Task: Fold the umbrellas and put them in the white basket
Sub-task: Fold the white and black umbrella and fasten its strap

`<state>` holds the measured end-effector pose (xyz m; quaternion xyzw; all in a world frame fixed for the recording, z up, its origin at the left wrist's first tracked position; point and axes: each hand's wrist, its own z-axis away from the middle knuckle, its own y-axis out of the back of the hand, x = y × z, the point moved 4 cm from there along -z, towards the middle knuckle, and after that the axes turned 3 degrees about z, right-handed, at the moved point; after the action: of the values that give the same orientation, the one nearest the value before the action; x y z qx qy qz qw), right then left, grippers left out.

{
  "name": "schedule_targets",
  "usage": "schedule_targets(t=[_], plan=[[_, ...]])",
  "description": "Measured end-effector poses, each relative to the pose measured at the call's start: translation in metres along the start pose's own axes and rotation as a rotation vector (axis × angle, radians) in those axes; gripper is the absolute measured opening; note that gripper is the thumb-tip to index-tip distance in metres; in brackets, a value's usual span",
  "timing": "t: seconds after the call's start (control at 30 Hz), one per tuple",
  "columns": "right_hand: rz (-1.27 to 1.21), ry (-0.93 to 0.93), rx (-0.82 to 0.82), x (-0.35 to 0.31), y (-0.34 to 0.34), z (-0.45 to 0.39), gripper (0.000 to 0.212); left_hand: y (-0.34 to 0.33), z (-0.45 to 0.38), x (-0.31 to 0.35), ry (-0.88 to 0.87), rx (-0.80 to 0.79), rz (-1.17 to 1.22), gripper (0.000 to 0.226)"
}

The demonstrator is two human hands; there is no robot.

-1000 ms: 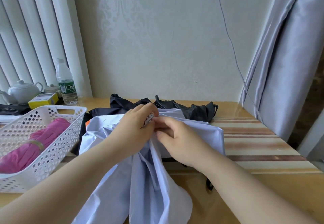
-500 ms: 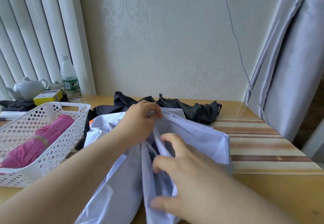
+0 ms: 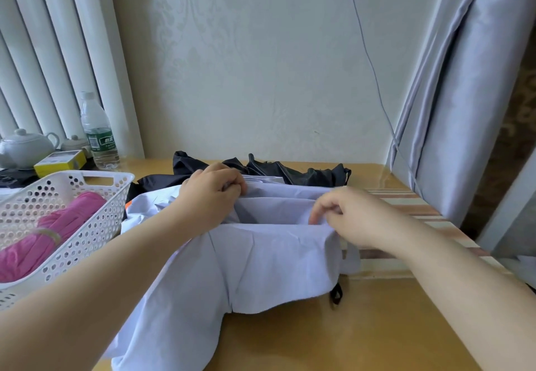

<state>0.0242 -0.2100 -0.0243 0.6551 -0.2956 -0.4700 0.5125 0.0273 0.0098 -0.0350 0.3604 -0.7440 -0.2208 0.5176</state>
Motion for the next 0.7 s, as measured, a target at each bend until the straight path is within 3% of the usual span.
schedule_targets(t=[0.07, 0.2, 0.33, 0.4, 0.7], plan=[[-0.068, 0.129, 0.136, -0.017, -0.001, 0.009, 0.01, 0.002, 0.0, -0.002, 0.022, 0.012, 0.0, 0.04], [0.082, 0.422, 0.225, -0.083, -0.019, 0.034, 0.029, 0.003, -0.002, -0.003, 0.076, 0.052, -0.029, 0.036], [0.166, 0.377, 0.234, -0.109, -0.045, 0.016, 0.015, -0.002, -0.002, -0.002, 0.109, 0.053, -0.11, 0.022], [0.158, 0.357, 0.246, -0.101, -0.046, 0.003, 0.008, 0.002, 0.0, -0.007, 0.131, -0.031, -0.042, 0.02], [0.051, 0.37, 0.195, -0.07, -0.042, -0.004, 0.019, 0.032, 0.024, -0.01, 0.104, -0.44, 0.34, 0.049]])
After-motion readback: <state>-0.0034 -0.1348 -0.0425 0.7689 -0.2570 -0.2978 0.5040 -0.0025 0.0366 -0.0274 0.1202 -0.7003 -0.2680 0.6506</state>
